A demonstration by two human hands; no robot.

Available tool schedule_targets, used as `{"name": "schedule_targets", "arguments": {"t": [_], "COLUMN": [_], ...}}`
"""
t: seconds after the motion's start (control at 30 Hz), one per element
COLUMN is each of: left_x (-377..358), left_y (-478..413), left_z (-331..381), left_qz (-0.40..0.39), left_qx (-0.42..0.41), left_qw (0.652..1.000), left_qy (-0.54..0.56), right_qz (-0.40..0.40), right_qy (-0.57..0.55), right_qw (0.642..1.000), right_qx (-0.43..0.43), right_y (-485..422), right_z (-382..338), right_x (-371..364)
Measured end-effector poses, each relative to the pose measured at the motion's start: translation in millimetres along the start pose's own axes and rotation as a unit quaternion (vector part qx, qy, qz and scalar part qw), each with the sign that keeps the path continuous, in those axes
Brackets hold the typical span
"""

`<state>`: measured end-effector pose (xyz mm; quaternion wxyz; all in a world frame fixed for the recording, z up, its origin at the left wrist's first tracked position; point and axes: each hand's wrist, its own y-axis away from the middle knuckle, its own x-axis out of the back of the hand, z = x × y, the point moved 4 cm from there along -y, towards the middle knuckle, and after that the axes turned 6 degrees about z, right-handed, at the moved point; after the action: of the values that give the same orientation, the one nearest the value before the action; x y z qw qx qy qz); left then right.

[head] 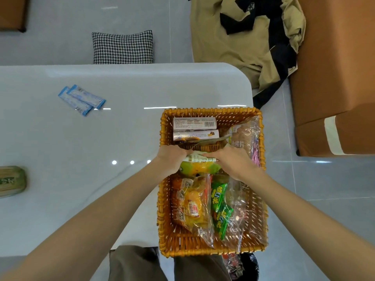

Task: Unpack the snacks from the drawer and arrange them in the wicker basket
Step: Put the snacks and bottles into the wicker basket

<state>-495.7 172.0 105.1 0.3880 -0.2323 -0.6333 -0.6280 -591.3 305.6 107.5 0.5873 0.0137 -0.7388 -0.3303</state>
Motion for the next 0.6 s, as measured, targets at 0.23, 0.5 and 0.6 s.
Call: {"name": "schedule_targets", "arguments": {"t": [0.23,0.5,0.6], "left_x": [-16,-18,-22], "left_y": [-10,2,1], "left_z": [3,4,5], "left_qz": [-0.04,-0.036,-0.018], "left_qx": [0.012,-0.046,-0.043], "left_qw": [0.998,0.997,0.996], "left_qy": [-0.036,-0.057,-0.074], "right_qz": [-0.11,-0.079,-0.105], "right_qy": [-0.047,-0.098,-0.069], "right_qw": [0.993,0.99,0.99], "right_qx": [-0.018,0.071,0.06], "right_y": [-15,-14,-13], "right_z": [0,-9,0], "right_x": [-19,13,-1]}}
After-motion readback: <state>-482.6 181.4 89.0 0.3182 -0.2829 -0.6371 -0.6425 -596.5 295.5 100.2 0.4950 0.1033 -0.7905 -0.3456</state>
